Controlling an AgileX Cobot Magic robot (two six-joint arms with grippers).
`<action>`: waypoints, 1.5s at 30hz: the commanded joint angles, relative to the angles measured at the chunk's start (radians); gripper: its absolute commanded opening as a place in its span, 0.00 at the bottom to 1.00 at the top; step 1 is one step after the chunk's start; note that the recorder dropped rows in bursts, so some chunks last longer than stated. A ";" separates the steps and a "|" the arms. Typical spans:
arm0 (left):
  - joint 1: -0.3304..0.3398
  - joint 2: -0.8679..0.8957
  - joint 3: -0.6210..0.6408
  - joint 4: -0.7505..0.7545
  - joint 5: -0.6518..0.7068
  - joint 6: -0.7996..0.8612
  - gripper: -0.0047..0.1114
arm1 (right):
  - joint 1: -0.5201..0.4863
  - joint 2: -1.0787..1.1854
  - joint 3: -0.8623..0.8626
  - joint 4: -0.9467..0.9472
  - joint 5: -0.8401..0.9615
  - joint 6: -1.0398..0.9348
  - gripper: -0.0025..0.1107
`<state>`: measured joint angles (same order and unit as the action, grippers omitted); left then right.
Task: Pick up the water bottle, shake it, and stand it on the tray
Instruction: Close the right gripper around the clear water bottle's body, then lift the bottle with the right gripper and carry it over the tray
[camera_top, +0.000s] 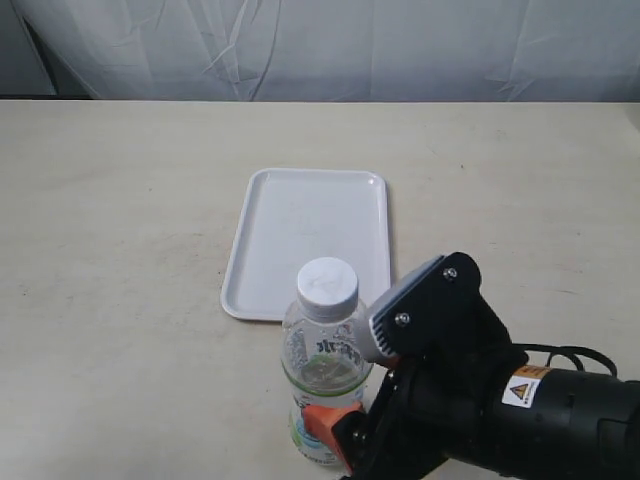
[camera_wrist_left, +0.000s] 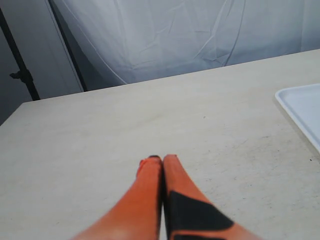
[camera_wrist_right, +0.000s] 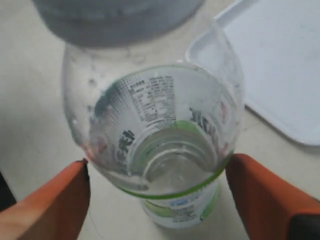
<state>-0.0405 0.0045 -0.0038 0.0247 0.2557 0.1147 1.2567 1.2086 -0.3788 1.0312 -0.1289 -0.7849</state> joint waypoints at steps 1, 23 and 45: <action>0.000 -0.005 0.004 -0.003 -0.009 -0.001 0.04 | 0.002 0.024 -0.035 -0.010 -0.010 -0.001 0.71; 0.000 -0.005 0.004 -0.006 -0.009 -0.001 0.04 | 0.002 0.222 -0.153 -0.010 -0.082 0.063 0.79; 0.000 -0.005 0.004 -0.006 -0.009 -0.001 0.04 | 0.002 0.198 -0.165 -0.012 -0.035 0.061 0.02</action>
<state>-0.0405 0.0045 -0.0038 0.0247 0.2557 0.1147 1.2598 1.4368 -0.5426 1.0217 -0.1865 -0.7232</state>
